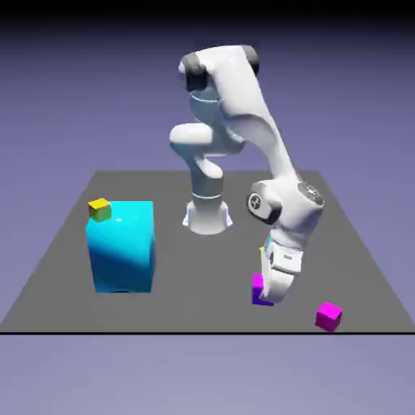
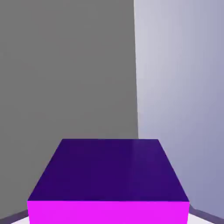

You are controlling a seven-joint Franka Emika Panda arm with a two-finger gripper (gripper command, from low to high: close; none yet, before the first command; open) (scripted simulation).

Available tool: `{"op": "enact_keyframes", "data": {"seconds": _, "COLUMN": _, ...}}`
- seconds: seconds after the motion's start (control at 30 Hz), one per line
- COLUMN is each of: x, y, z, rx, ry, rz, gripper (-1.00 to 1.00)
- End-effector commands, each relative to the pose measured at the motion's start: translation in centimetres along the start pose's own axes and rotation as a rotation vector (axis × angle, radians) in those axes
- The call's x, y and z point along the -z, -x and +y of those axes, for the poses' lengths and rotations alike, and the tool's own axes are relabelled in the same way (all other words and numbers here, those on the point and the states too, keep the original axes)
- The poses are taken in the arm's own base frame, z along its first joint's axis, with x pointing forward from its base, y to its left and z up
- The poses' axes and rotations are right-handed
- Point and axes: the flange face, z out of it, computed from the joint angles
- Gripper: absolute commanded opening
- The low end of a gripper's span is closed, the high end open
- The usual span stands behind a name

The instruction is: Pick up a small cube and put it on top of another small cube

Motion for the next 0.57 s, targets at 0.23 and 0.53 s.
{"op": "enact_keyframes", "data": {"seconds": 0.23, "x": 6.2, "y": -7.1, "z": -9.2, "rx": 0.034, "ry": -0.027, "rz": 0.022, "gripper": -1.00}}
{"op": "enact_keyframes", "data": {"seconds": 0.53, "x": 2.1, "y": -7.6, "z": -9.6, "rx": 0.035, "ry": -0.030, "rz": 0.022, "gripper": 1.00}}
